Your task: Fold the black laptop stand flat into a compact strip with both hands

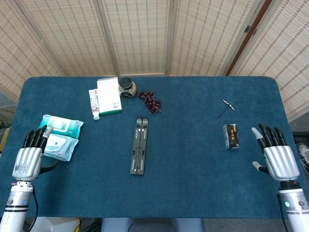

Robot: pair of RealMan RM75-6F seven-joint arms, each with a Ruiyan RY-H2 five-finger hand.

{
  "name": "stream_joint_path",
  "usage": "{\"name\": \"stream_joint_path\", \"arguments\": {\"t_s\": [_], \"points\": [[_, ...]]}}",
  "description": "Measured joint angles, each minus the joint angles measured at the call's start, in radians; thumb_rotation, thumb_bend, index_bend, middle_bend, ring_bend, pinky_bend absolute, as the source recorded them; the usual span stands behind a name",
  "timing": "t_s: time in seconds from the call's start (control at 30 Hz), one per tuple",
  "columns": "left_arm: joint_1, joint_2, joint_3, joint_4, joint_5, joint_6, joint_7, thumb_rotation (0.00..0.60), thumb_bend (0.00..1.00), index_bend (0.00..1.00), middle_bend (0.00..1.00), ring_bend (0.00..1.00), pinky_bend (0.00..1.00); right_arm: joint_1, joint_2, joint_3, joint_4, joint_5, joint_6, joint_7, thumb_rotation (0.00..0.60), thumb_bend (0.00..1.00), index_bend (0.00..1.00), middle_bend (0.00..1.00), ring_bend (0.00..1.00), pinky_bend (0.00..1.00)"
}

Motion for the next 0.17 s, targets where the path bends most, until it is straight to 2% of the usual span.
{"name": "stream_joint_path", "arguments": {"t_s": [0.17], "points": [[0.057, 0.017, 0.033, -0.053, 0.027, 0.05, 0.03, 0.6, 0.15, 0.03, 0.03, 0.06, 0.0, -0.075, -0.003, 0.002, 0.0, -0.02, 0.036, 0.014, 0.6, 0.04, 0.0, 0.0, 0.0, 0.0]]}}
